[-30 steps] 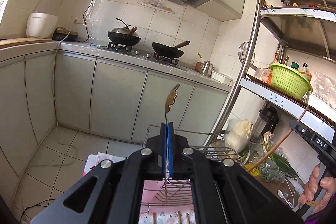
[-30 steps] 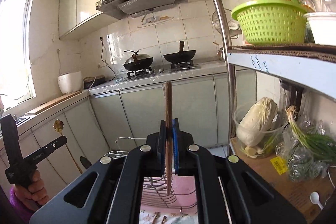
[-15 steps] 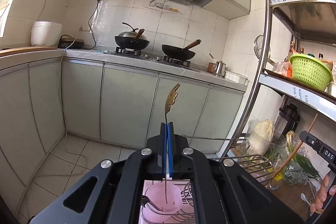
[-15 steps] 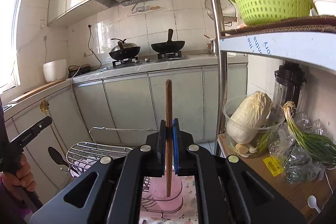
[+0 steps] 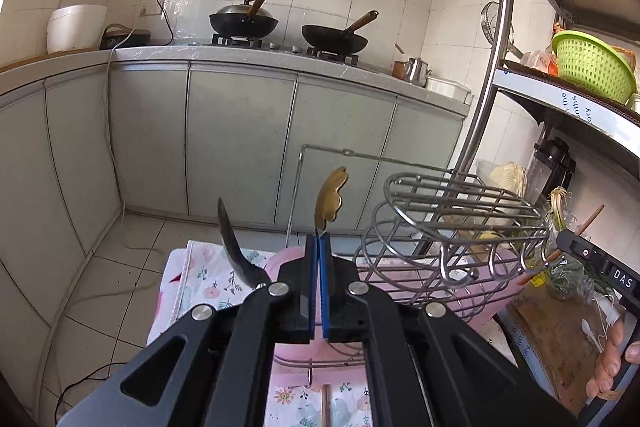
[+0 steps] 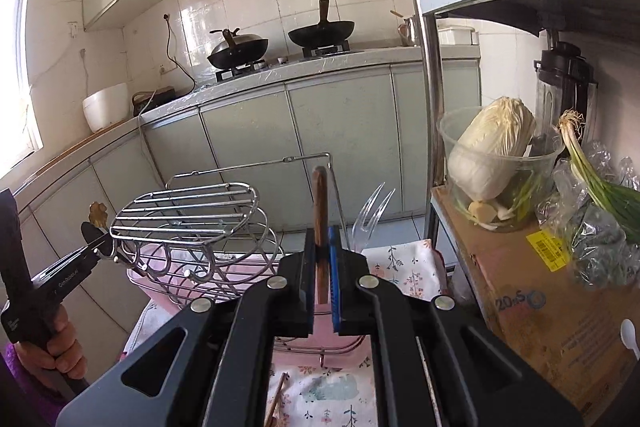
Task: Organize utensils
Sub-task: 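Drop the chopstick into the pink cup with the right tool while the left tool drops the gold spoon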
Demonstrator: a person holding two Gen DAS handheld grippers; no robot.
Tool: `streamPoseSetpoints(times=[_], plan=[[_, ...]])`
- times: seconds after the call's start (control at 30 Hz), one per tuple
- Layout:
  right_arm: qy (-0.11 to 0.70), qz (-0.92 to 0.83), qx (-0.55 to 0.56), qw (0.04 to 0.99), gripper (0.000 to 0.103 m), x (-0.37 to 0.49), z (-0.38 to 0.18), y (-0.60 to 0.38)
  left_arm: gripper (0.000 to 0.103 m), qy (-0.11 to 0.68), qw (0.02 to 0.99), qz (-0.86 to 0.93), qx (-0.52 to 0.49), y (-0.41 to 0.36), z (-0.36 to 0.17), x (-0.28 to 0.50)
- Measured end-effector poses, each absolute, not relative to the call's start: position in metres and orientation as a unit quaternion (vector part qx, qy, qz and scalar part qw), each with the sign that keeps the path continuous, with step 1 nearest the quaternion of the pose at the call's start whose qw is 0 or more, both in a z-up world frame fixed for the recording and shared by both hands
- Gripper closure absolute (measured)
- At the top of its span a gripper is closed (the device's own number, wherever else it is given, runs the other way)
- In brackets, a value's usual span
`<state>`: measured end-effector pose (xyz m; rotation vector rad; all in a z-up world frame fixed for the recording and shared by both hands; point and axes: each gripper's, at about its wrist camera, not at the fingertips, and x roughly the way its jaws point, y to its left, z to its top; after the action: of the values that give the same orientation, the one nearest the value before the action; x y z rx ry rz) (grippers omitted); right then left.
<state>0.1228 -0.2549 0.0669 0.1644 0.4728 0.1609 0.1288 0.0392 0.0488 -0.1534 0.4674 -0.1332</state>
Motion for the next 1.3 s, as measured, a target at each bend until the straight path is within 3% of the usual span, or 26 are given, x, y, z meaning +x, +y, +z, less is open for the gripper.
streamPoseSetpoints(times=[0.2, 0.33, 0.4, 0.47, 0.57, 1.3], plan=[[0.247, 0.083, 0.08, 0.962, 0.097, 0.122, 0.066, -0.254, 0.098, 0.244, 0.964, -0.063, -0.089, 0.044, 0.045, 0.129], [0.255, 0.091, 0.084, 0.959, 0.096, 0.124, 0.067, -0.256, 0.085, 0.234, 0.966, -0.063, -0.092, 0.047, 0.049, 0.122], [0.259, 0.095, 0.084, 0.958, 0.092, 0.124, 0.068, -0.257, 0.084, 0.228, 0.967, -0.065, -0.094, 0.05, 0.052, 0.117], [0.254, 0.1, 0.084, 0.958, 0.075, 0.121, 0.07, -0.257, 0.083, 0.223, 0.967, -0.069, -0.1, 0.053, 0.055, 0.112], [0.241, 0.103, 0.078, 0.962, 0.065, 0.114, 0.074, -0.256, 0.082, 0.219, 0.967, -0.072, -0.106, 0.057, 0.058, 0.104], [0.227, 0.116, 0.056, 0.965, 0.065, 0.049, 0.079, -0.243, 0.081, 0.217, 0.96, -0.11, -0.139, 0.067, 0.055, 0.038]])
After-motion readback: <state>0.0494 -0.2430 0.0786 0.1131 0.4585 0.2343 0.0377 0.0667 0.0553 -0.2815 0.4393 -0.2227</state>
